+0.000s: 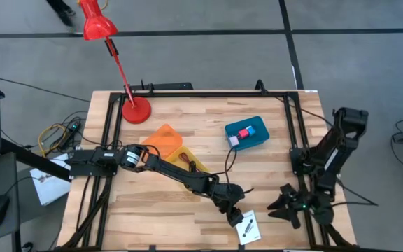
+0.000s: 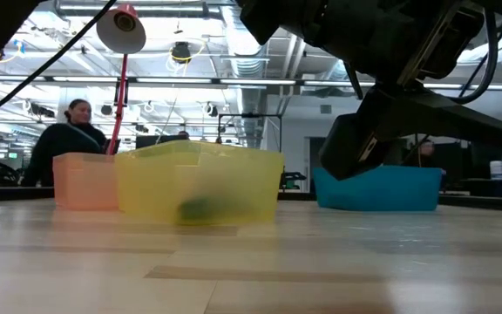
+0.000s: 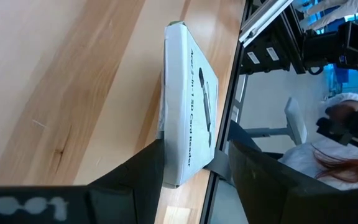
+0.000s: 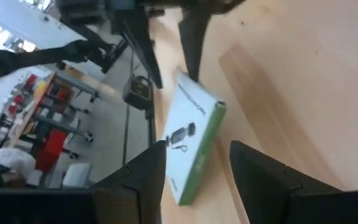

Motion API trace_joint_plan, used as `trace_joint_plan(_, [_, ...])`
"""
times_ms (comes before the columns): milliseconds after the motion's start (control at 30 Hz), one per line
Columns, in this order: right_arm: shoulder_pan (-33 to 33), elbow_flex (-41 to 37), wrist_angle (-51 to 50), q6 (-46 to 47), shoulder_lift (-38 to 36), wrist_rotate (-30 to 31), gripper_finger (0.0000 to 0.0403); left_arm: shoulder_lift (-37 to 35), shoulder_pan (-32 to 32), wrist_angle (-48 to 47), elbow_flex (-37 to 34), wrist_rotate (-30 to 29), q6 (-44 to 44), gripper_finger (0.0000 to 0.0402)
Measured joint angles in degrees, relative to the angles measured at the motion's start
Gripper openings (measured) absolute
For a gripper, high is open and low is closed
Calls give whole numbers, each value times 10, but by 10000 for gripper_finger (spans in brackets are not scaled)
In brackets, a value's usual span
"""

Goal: Pick and place items into bin
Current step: Put the card reader box into the orange bin

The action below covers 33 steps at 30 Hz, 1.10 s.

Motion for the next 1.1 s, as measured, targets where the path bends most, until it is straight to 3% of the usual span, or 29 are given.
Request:
trace_joint_plan(300, [-45,0,97,2,95,-80,171,0,0,18,0,10,-1,169])
trace_joint_plan(733, [-116,0,258,-102,178,-146,176,0,0,25,0,12,-1,169])
trace_joint_plan(1100, [-139,44,271,-196,202,-202,160,0,0,25,0,12,0,169])
